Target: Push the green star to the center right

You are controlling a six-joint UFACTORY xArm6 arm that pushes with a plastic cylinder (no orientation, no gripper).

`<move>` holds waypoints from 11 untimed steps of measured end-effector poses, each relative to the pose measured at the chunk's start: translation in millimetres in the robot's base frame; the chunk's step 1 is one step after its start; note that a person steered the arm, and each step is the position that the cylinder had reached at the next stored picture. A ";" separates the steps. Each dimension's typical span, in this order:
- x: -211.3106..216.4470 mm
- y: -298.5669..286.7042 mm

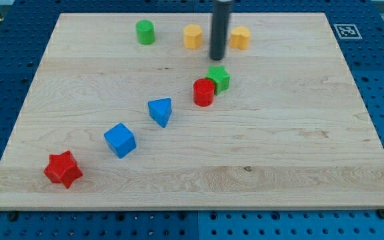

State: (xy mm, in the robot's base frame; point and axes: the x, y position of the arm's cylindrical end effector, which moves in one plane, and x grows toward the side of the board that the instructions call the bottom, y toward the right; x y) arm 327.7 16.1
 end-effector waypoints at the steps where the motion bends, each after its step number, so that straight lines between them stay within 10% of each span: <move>1: 12.8 -45.9; 6: 113.0 109.3; 11: 108.9 230.3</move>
